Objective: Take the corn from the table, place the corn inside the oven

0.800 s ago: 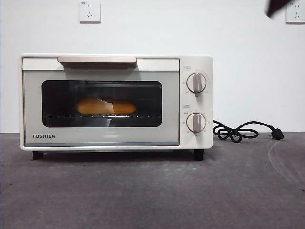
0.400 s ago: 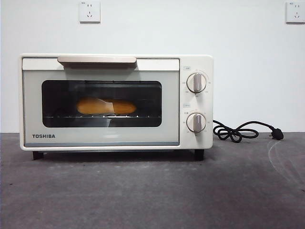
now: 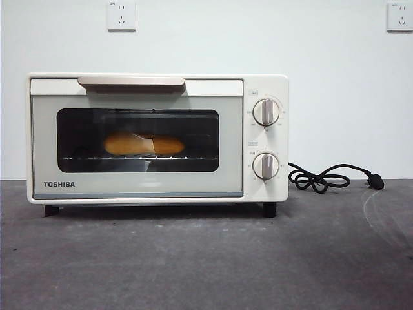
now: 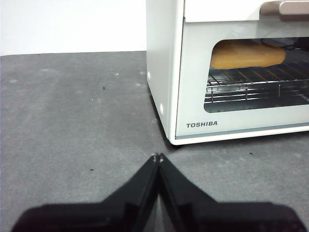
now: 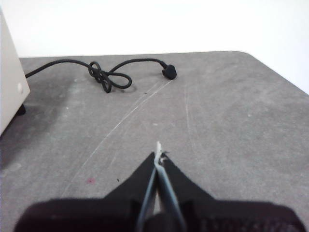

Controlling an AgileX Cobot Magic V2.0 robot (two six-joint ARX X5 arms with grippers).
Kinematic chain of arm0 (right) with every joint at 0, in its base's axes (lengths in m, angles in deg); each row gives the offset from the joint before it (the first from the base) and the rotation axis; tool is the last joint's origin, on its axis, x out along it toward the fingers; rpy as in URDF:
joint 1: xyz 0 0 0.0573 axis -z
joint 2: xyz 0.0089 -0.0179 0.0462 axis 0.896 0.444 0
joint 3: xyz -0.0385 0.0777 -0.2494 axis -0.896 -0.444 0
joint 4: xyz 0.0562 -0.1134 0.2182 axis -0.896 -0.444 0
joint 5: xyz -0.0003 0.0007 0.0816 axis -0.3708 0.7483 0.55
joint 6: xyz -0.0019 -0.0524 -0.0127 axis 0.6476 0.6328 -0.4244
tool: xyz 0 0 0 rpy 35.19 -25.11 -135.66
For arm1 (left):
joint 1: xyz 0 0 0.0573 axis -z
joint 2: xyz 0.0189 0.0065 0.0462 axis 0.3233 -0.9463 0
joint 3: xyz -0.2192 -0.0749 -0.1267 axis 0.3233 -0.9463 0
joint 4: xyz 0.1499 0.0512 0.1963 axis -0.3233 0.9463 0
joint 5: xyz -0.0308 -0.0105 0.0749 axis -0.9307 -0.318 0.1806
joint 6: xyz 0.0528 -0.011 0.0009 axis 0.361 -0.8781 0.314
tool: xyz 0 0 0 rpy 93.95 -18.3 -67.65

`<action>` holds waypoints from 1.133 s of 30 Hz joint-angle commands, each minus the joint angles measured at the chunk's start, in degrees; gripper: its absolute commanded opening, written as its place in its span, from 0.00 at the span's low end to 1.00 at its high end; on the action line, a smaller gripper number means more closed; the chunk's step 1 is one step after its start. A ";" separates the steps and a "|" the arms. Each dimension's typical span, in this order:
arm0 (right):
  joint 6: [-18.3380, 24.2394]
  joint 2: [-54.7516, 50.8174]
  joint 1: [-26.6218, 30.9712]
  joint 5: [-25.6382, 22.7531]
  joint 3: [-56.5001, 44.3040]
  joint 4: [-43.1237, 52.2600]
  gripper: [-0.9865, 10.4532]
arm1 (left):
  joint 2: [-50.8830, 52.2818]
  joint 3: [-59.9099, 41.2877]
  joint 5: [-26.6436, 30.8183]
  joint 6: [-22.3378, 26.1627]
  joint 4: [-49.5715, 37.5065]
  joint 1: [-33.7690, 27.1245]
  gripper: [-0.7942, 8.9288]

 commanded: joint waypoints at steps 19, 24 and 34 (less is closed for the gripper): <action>-1.97 -6.56 0.07 -0.31 -4.74 -2.95 0.09 | 0.00 -0.48 -0.07 -0.28 -0.39 0.15 0.08; -1.97 -6.56 0.04 -0.28 -4.74 -2.93 0.09 | 0.00 -0.48 -0.07 -0.28 -0.42 0.15 0.08; -1.97 -6.56 0.04 -0.26 -4.74 -2.91 0.09 | 0.00 -0.48 -0.07 -0.31 -0.42 0.15 0.08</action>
